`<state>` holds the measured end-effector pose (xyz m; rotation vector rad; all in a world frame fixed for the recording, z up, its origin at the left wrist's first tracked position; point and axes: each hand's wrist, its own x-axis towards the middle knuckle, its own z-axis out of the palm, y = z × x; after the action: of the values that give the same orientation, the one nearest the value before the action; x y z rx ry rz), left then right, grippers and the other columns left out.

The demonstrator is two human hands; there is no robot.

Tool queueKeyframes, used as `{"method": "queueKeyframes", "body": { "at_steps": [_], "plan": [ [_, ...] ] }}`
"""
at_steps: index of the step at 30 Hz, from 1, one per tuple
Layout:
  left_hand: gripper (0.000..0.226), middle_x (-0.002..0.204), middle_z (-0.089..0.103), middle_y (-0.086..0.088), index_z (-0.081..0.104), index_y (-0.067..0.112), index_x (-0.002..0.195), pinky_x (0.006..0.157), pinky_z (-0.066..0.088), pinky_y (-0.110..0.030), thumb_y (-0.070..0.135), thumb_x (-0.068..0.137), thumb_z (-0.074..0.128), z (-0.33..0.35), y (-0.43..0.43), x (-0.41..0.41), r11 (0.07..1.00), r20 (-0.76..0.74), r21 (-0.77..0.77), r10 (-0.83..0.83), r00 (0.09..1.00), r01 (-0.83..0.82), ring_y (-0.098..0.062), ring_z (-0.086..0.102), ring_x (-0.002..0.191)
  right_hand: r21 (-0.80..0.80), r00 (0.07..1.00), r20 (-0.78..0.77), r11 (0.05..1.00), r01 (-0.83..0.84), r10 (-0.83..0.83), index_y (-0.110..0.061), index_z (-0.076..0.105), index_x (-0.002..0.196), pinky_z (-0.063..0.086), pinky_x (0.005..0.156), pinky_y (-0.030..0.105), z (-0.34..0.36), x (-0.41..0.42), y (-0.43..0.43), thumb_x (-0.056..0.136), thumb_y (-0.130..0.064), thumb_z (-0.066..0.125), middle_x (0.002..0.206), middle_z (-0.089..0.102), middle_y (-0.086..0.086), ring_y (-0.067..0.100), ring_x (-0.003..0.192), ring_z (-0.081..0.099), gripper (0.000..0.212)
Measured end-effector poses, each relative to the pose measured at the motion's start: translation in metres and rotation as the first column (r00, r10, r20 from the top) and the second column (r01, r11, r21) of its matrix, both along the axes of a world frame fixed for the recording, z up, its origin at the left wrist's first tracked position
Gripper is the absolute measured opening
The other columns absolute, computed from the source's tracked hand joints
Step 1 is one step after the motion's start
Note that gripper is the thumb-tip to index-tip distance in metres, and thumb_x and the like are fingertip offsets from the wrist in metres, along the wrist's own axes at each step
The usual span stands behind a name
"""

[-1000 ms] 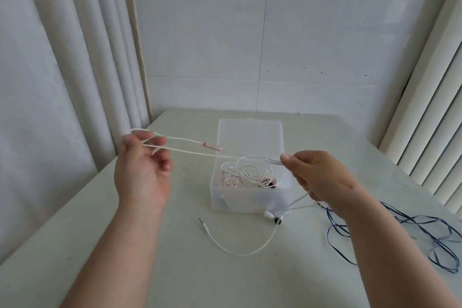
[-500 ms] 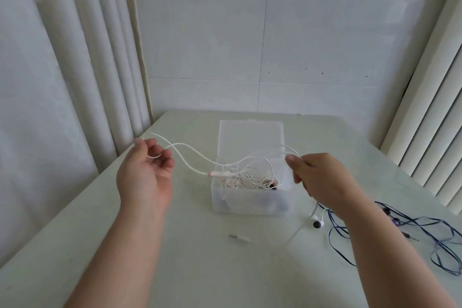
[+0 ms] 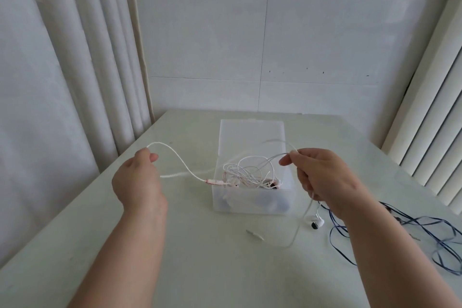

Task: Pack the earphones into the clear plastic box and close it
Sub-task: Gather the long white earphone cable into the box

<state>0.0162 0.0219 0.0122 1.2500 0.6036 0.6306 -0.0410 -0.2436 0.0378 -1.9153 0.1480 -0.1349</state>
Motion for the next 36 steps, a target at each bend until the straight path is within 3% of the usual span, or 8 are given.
{"method": "queueKeyframes", "body": {
  "at_steps": [3,7,12,16,23,29,32,36],
  "plan": [
    [0.022,0.054,0.041,0.000,0.053,0.013,0.067,0.060,0.046,-0.029,0.021,0.088,0.054,0.000,-0.003,0.004,0.955,0.116,-0.233,-0.162,0.980,0.185,-0.015,0.046,0.042,0.071,0.997,-0.038,0.995,-0.068,0.071,-0.006,0.071,0.088,0.017,0.042,0.021,0.001,-0.002,0.004,0.099,-0.023,0.050,0.047,0.034,0.000,0.014,0.041,0.025,0.030],
    [0.027,0.042,0.026,0.007,0.051,0.015,0.072,0.042,0.032,-0.017,0.026,0.097,0.049,-0.001,-0.012,0.002,0.702,0.282,-0.494,-0.430,0.858,0.514,-0.007,0.028,0.032,0.150,0.983,-0.063,0.975,-0.162,0.173,-0.001,0.068,0.084,0.013,0.044,0.023,0.001,-0.005,0.009,0.099,-0.020,0.050,0.044,0.033,0.001,0.014,0.039,0.024,0.030],
    [0.019,0.047,0.039,0.011,0.064,0.017,0.101,0.046,0.039,-0.014,0.021,0.099,0.045,0.005,-0.007,0.000,0.522,0.562,-0.562,-0.329,0.759,0.642,-0.002,0.039,0.039,0.264,0.993,-0.058,0.961,-0.086,0.104,-0.006,0.055,0.062,0.011,0.048,0.030,-0.001,-0.001,0.010,0.093,-0.015,0.050,0.043,0.029,0.003,0.016,0.038,0.022,0.033],
    [0.023,0.070,0.064,0.005,0.061,0.023,0.114,0.050,0.045,-0.014,0.013,0.098,0.048,0.004,0.003,0.007,0.580,0.591,-0.558,-0.224,0.775,0.593,-0.003,0.050,0.049,0.413,0.998,-0.029,0.909,0.062,-0.055,-0.011,0.047,0.052,0.015,0.041,0.023,-0.002,0.004,0.003,0.088,-0.015,0.052,0.044,0.022,0.001,0.015,0.038,0.018,0.036],
    [0.019,0.101,0.061,0.006,0.060,0.026,0.100,0.066,0.049,-0.020,0.009,0.093,0.054,0.000,-0.002,0.002,0.771,0.559,-0.412,-0.207,0.803,0.486,-0.014,0.066,0.090,0.515,0.991,0.002,0.849,0.116,-0.136,-0.012,0.047,0.060,0.012,0.041,0.022,-0.002,0.006,0.002,0.085,-0.015,0.045,0.050,0.022,-0.002,0.015,0.046,0.013,0.025],
    [0.041,0.132,0.054,0.004,0.059,0.020,0.122,0.049,0.036,-0.017,0.000,0.086,0.056,0.003,-0.019,-0.010,0.875,0.535,-0.098,-0.356,0.766,0.475,-0.017,0.066,0.090,0.373,0.999,0.036,0.927,-0.042,0.031,-0.007,0.059,0.072,0.010,0.046,0.026,-0.002,0.001,0.012,0.092,-0.008,0.044,0.050,0.023,-0.002,0.016,0.047,0.013,0.025],
    [0.048,0.142,0.048,0.003,0.055,0.020,0.130,0.046,0.031,-0.018,0.001,0.086,0.057,0.002,-0.016,-0.008,0.920,0.501,-0.105,-0.280,0.819,0.378,-0.014,0.067,0.094,0.342,1.000,0.025,0.940,-0.012,0.003,-0.007,0.060,0.072,0.014,0.043,0.023,-0.002,0.000,0.011,0.093,-0.008,0.044,0.047,0.024,-0.003,0.015,0.044,0.016,0.026],
    [0.046,0.126,0.054,0.014,0.057,0.034,0.119,0.052,0.032,-0.020,0.006,0.083,0.063,0.004,-0.009,-0.007,0.953,0.458,-0.159,-0.159,0.875,0.256,0.002,0.059,0.081,0.317,0.997,0.040,0.947,0.044,-0.060,-0.009,0.058,0.068,0.017,0.041,0.021,-0.002,0.003,0.009,0.089,-0.007,0.045,0.044,0.027,-0.004,0.013,0.039,0.019,0.025]
  ]
}}
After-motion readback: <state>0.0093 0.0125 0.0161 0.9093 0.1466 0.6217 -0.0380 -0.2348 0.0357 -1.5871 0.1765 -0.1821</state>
